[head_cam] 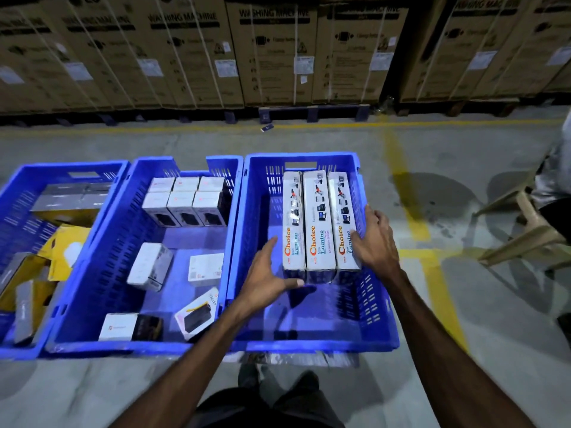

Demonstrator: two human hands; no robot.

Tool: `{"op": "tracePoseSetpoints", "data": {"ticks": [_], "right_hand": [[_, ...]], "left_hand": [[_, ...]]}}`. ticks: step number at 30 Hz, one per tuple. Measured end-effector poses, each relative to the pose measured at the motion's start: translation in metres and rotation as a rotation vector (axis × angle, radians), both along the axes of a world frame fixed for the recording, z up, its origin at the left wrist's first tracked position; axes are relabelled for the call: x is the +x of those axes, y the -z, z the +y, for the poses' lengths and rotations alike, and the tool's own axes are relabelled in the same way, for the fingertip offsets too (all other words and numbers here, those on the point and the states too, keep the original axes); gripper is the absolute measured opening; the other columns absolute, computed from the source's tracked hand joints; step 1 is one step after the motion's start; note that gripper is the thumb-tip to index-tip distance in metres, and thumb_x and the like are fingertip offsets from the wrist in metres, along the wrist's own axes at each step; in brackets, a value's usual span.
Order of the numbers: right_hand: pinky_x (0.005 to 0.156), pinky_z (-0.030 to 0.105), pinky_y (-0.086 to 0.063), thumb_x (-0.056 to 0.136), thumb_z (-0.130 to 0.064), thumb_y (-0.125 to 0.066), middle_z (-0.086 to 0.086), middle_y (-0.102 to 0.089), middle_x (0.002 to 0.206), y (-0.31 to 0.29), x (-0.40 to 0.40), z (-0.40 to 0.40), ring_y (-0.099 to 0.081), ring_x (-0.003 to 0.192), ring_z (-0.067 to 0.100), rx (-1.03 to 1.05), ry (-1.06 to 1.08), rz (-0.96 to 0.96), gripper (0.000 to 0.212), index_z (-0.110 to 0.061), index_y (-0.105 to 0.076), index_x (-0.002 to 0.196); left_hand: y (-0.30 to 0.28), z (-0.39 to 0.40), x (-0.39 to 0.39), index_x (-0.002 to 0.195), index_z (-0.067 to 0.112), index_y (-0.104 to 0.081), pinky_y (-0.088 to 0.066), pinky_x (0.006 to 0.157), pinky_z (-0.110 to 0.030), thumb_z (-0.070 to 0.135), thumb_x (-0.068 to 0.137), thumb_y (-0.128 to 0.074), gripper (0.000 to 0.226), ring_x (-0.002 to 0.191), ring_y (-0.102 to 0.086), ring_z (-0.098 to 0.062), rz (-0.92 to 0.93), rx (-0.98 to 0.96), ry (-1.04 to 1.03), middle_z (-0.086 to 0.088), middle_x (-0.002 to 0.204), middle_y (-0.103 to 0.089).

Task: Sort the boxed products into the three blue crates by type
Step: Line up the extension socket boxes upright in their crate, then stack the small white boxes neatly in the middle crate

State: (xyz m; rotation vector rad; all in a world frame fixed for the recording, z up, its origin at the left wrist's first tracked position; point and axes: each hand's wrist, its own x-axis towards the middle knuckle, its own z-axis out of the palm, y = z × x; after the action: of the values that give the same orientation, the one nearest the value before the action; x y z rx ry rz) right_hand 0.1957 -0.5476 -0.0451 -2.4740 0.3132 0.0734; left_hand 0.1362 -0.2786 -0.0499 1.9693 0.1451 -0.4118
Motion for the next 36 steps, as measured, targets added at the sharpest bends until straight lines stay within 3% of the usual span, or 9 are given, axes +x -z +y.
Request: {"op": "tracePoseSetpoints", "data": {"ticks": [2, 5, 8, 11, 17, 24, 26, 31, 36], "right_hand": [[0.111, 0.057, -0.040, 0.096, -0.027, -0.062, 0.018, -0.035, 0.158, -0.004, -0.011, 0.010, -0.042, 0.139, 0.044, -0.056, 0.008, -0.050, 0.061, -0.017, -0.041, 0.152], [0.112, 0.052, -0.042, 0.092, -0.023, -0.065, 0.017, -0.048, 0.149, -0.009, -0.034, 0.033, -0.049, 0.135, 0.040, -0.028, 0.017, -0.200, 0.046, -0.013, -0.061, 0.138], [0.107, 0.046, -0.047, 0.093, -0.022, -0.066, 0.016, -0.059, 0.139, -0.013, -0.059, 0.066, -0.057, 0.129, 0.036, 0.025, -0.042, -0.324, 0.034, -0.010, -0.069, 0.125], [0.099, 0.037, -0.050, 0.096, -0.016, -0.067, 0.008, -0.065, 0.130, -0.025, -0.081, 0.105, -0.062, 0.119, 0.026, 0.162, -0.107, -0.285, 0.028, -0.012, -0.070, 0.124], [0.088, 0.030, -0.058, 0.099, -0.018, -0.067, -0.006, -0.073, 0.115, -0.030, -0.121, 0.191, -0.069, 0.103, 0.007, 0.386, -0.183, -0.203, 0.025, -0.017, -0.072, 0.123], [0.073, 0.005, -0.046, 0.098, -0.013, -0.067, -0.009, -0.073, 0.107, -0.034, -0.137, 0.288, -0.067, 0.093, 0.000, 0.321, -0.233, -0.263, 0.018, -0.017, -0.075, 0.114], [0.074, 0.010, -0.049, 0.097, -0.015, -0.068, -0.009, -0.073, 0.108, -0.031, -0.138, 0.305, -0.067, 0.091, 0.001, 0.288, -0.266, -0.248, 0.017, -0.019, -0.075, 0.112], [0.084, 0.041, -0.059, 0.096, -0.030, -0.061, -0.008, -0.074, 0.110, -0.021, -0.135, 0.329, -0.070, 0.096, 0.011, 0.187, -0.246, -0.202, 0.023, -0.022, -0.074, 0.112], [0.082, 0.035, -0.056, 0.096, -0.015, -0.065, -0.009, -0.074, 0.103, -0.017, -0.144, 0.331, -0.068, 0.092, 0.010, 0.117, -0.183, -0.257, 0.015, -0.022, -0.074, 0.106]], "left_hand": [[-0.016, 0.013, -0.014, 0.156, 0.047, -0.035, -0.054, 0.105, -0.045, 0.051, 0.057, -0.096, 0.116, 0.139, -0.049, -0.014, -0.053, -0.044, 0.001, 0.015, 0.161, -0.040], [-0.038, 0.038, -0.037, 0.148, 0.042, -0.050, -0.057, 0.091, -0.028, 0.027, 0.076, -0.094, 0.085, 0.126, -0.057, -0.003, -0.136, -0.073, -0.048, 0.021, 0.148, -0.053], [-0.045, 0.072, -0.062, 0.136, 0.032, -0.064, -0.062, 0.087, -0.034, 0.014, 0.082, -0.089, 0.062, 0.113, -0.067, -0.009, -0.173, -0.060, -0.164, 0.014, 0.131, -0.069], [-0.046, 0.105, -0.086, 0.125, 0.026, -0.070, -0.064, 0.081, -0.037, 0.010, 0.085, -0.086, 0.046, 0.101, -0.072, -0.019, -0.190, -0.064, -0.251, 0.003, 0.115, -0.076], [-0.043, 0.171, -0.117, 0.120, 0.026, -0.073, -0.060, 0.075, -0.029, 0.010, 0.091, -0.080, 0.034, 0.095, -0.072, -0.009, -0.216, -0.030, -0.358, 0.010, 0.109, -0.077], [-0.025, 0.261, -0.112, 0.125, 0.028, -0.073, -0.062, 0.080, -0.039, 0.024, 0.093, -0.079, 0.033, 0.101, -0.069, -0.005, -0.270, 0.113, -0.270, 0.019, 0.108, -0.075], [-0.019, 0.281, -0.109, 0.124, 0.027, -0.073, -0.060, 0.081, -0.037, 0.025, 0.093, -0.079, 0.032, 0.100, -0.068, -0.003, -0.288, 0.154, -0.241, 0.019, 0.109, -0.074], [-0.007, 0.315, -0.086, 0.124, 0.023, -0.073, -0.059, 0.087, -0.035, 0.027, 0.092, -0.079, 0.033, 0.100, -0.067, -0.004, -0.277, 0.222, -0.107, 0.015, 0.111, -0.073], [0.012, 0.311, -0.033, 0.136, 0.018, -0.067, -0.053, 0.101, -0.038, 0.029, 0.092, -0.078, 0.047, 0.118, -0.064, -0.019, -0.302, 0.350, 0.145, 0.001, 0.132, -0.070]]}}
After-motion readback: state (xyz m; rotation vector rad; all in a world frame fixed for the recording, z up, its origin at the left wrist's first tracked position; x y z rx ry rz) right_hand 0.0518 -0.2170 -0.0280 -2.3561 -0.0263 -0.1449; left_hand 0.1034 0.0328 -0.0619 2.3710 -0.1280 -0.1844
